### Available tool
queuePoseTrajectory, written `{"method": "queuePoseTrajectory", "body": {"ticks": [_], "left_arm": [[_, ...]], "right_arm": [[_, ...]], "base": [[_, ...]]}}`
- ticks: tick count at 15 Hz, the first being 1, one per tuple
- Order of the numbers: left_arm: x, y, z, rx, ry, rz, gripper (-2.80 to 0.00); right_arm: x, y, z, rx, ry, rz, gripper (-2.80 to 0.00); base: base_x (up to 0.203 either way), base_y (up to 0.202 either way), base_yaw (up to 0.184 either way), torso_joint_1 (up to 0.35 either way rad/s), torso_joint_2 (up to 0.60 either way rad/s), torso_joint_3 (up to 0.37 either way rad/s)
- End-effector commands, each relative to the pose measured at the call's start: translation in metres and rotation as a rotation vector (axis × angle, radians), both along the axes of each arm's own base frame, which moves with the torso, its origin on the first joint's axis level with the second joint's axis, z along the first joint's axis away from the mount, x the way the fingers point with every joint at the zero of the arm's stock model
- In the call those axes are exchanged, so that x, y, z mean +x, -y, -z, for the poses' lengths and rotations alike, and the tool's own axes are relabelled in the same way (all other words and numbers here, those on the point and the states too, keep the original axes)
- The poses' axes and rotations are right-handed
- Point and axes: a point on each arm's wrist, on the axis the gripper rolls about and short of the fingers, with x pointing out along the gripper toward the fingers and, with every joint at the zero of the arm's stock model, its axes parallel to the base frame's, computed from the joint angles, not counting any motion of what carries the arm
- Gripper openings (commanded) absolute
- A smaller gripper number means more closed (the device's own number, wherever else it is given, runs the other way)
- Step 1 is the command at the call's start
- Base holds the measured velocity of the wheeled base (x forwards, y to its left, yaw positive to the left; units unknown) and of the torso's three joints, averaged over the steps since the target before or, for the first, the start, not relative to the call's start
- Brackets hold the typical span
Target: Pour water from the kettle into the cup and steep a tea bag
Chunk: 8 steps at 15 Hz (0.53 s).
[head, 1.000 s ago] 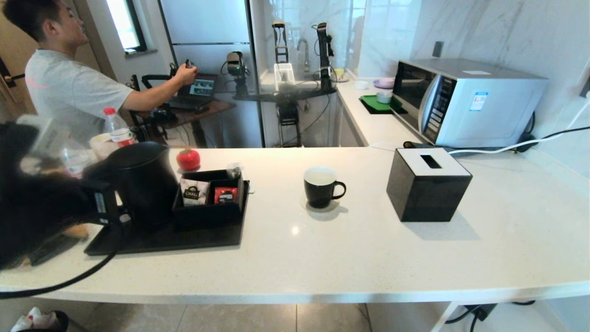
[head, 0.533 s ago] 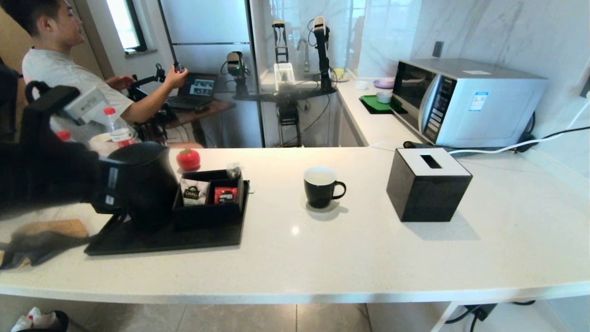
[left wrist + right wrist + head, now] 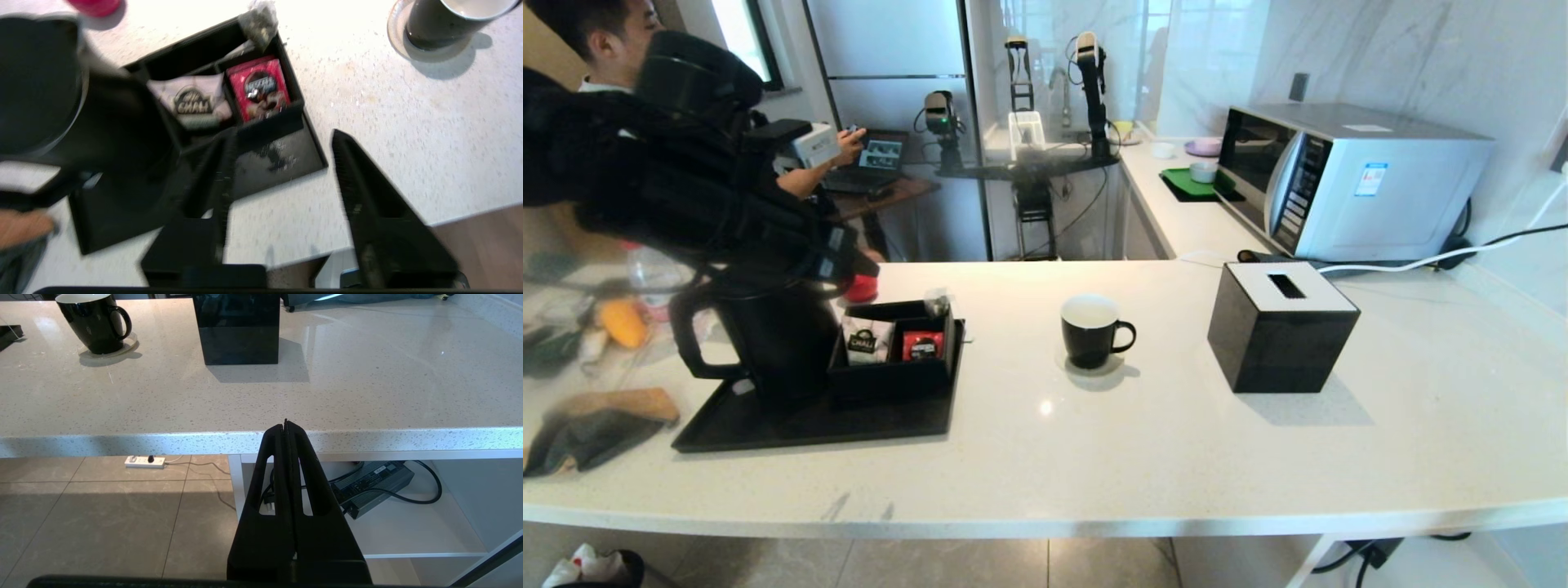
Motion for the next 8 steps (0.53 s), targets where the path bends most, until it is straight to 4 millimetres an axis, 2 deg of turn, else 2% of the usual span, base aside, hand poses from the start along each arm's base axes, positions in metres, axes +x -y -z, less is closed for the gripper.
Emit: {"method": "queuePoseTrajectory", "body": {"ticks": [1, 5, 8], "left_arm": [[0.049, 0.013, 0.032, 0.014, -0.080, 0.009, 0.00], [0.090, 0.023, 0.063, 0.007, -0.131, 0.011, 0.00], [0.110, 0.030, 0.084, -0.021, -0.165, -0.031, 0.00]], "right_arm": [[0.000, 0.000, 0.000, 0.000, -0.002, 0.000, -2.80], [0.000, 0.000, 0.000, 0.000, -0.001, 0.000, -2.80], [0.000, 0.000, 0.000, 0.000, -0.001, 0.000, -2.80]], "base": [[0.000, 0.000, 0.000, 0.000, 0.00, 0.000], [0.000, 0.000, 0.000, 0.000, 0.00, 0.000], [0.000, 0.000, 0.000, 0.000, 0.00, 0.000]]}}
